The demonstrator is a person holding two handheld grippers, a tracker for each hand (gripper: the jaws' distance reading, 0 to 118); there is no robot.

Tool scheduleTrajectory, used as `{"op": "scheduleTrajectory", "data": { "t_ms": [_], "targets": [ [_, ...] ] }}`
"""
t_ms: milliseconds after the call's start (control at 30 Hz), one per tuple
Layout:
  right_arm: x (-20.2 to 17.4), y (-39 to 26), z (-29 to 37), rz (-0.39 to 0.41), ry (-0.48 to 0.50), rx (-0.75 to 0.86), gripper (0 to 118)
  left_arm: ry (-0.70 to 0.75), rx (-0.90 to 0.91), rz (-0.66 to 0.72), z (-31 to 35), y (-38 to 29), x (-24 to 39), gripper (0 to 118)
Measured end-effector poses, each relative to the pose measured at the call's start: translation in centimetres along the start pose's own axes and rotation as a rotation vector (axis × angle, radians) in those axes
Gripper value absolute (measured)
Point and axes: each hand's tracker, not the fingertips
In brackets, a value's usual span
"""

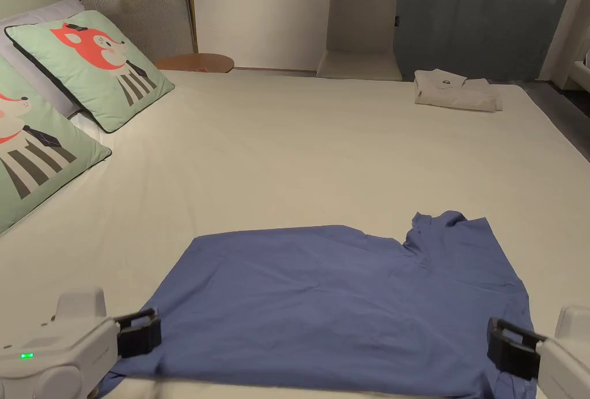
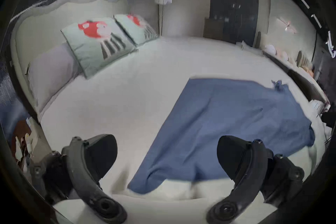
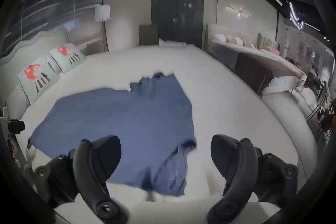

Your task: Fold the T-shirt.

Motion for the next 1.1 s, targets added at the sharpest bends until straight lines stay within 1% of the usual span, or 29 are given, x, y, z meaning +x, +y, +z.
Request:
{"op": "scheduleTrajectory", "data": {
  "t_ms": [100,200,333,367,400,433,467,500,533,567,600,633,667,700,733,867,1100],
  "targets": [
    [-1.2,3.3,1.5,0.004,0.014,0.108,105,-0.055,0.110,0.007,1.4,3.1,2.2,109],
    [-2.4,5.7,2.7,0.000,0.028,0.205,105,-0.087,0.215,-0.022,2.7,5.6,4.8,109],
    [-3.7,7.7,3.8,0.023,0.016,0.299,104,-0.114,0.339,-0.030,3.9,7.6,7.3,108],
    [-3.5,7.7,3.3,0.026,0.012,0.311,103,-0.119,0.361,-0.039,4.2,7.8,7.9,107],
    [-3.7,7.9,3.4,0.030,0.003,0.324,98,-0.119,0.387,-0.037,4.1,8.1,8.1,104],
    [-3.8,7.9,3.6,0.031,-0.001,0.340,87,-0.133,0.407,-0.041,4.4,8.2,8.6,93],
    [-3.9,8.0,3.7,0.037,-0.002,0.353,75,-0.149,0.431,-0.053,4.6,8.2,9.0,80],
    [-4.1,8.0,3.9,0.042,-0.007,0.362,59,-0.153,0.451,-0.060,4.8,8.1,9.4,65],
    [-4.2,7.9,3.9,0.052,-0.021,0.374,36,-0.153,0.450,-0.070,4.1,8.2,9.4,42],
    [-4.3,7.9,3.9,0.062,-0.029,0.381,19,-0.156,0.450,-0.078,4.1,8.2,9.7,21],
    [-4.4,7.9,4.0,0.068,-0.032,0.385,9,-0.170,0.455,-0.085,3.9,8.2,9.9,8],
    [-4.5,7.9,4.0,0.074,-0.037,0.390,4,-0.191,0.450,-0.103,3.7,8.3,10.1,1],
    [-4.5,7.9,4.0,0.077,-0.036,0.392,4,-0.206,0.437,-0.106,3.3,8.3,10.3,1],
    [-4.5,7.8,3.8,0.078,-0.037,0.400,1,-0.236,0.423,-0.101,3.0,8.3,10.5,0],
    [-4.5,7.9,3.9,0.077,-0.032,0.401,1,-0.246,0.410,-0.100,2.7,8.3,10.6,0],
    [-4.6,8.2,3.6,0.077,-0.033,0.399,1,-0.246,0.381,-0.118,1.2,8.5,11.0,0],
    [-3.7,9.1,0.7,0.082,-0.036,0.378,1,-0.262,0.183,-0.164,-4.6,11.4,10.9,0]
  ]
}}
